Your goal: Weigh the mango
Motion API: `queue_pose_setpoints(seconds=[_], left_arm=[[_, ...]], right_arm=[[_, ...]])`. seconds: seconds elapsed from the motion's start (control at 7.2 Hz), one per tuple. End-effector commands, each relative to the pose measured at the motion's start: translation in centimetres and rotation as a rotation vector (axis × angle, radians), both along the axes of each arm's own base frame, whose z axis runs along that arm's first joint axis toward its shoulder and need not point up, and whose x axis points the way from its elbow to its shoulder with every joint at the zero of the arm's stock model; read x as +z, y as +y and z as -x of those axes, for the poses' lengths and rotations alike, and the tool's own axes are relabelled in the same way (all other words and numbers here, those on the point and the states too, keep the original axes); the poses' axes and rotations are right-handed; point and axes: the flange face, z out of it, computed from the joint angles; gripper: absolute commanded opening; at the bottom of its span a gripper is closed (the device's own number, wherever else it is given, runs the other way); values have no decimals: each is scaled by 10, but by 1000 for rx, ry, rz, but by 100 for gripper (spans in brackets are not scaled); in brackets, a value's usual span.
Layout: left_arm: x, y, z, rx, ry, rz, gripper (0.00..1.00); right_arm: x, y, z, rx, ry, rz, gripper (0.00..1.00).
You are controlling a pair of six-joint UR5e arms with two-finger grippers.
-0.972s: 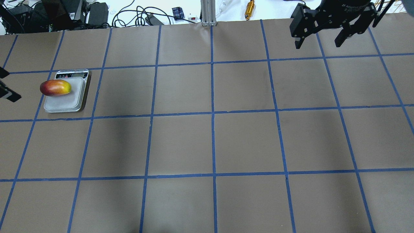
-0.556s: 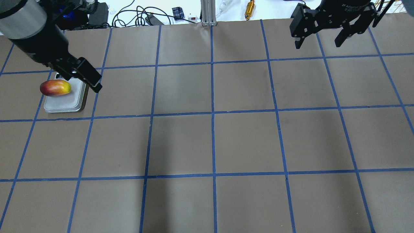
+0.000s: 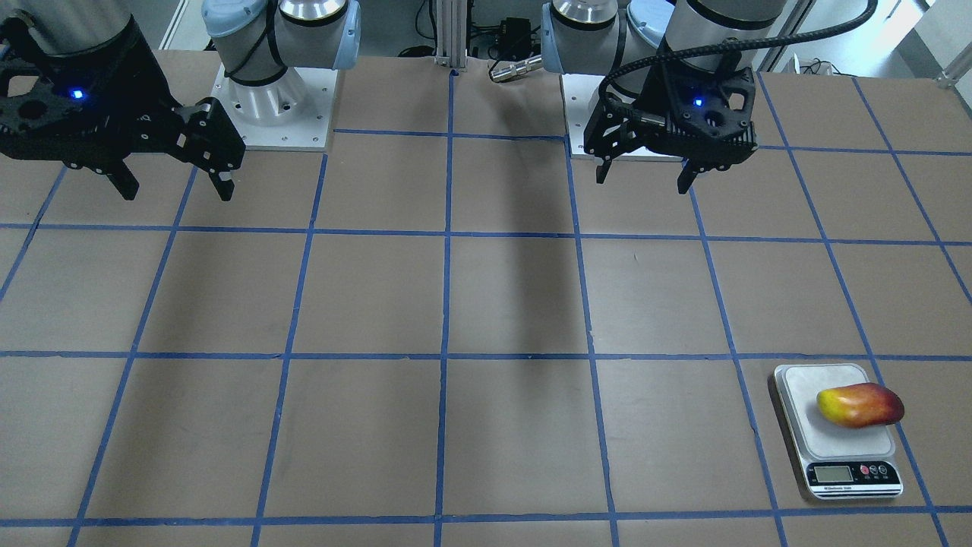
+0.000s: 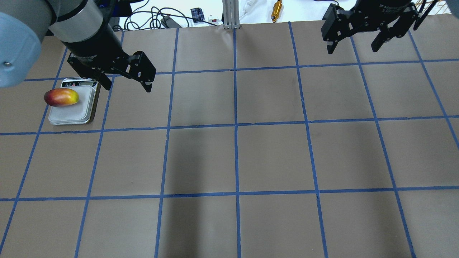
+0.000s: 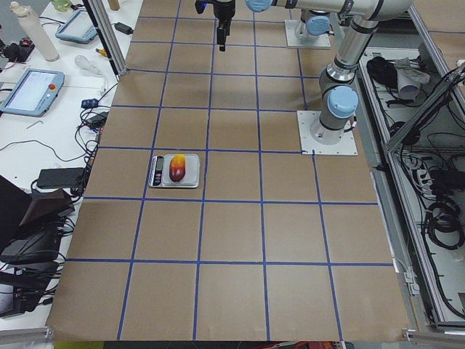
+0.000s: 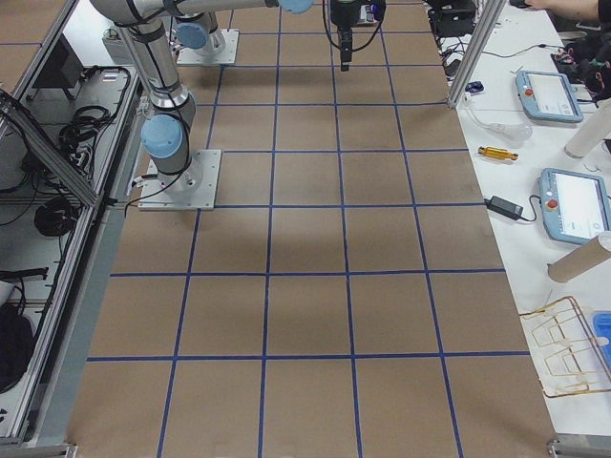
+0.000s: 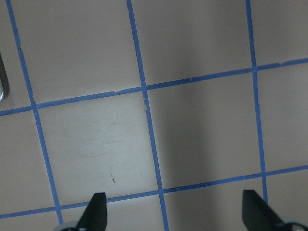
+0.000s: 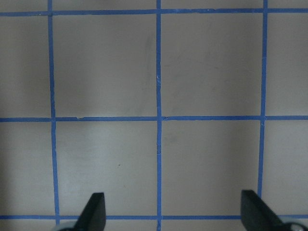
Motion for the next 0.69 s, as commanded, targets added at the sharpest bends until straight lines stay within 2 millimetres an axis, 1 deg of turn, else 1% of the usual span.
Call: queue_pose_setpoints(seconds=[0.0, 0.56], left_arm=[[2, -4, 1, 45, -14, 22, 100], [4, -3, 0, 39, -14, 27, 100]], right_arm=[[0, 0, 0, 0, 0, 0, 100], [0, 0, 0, 0, 2, 0, 100]])
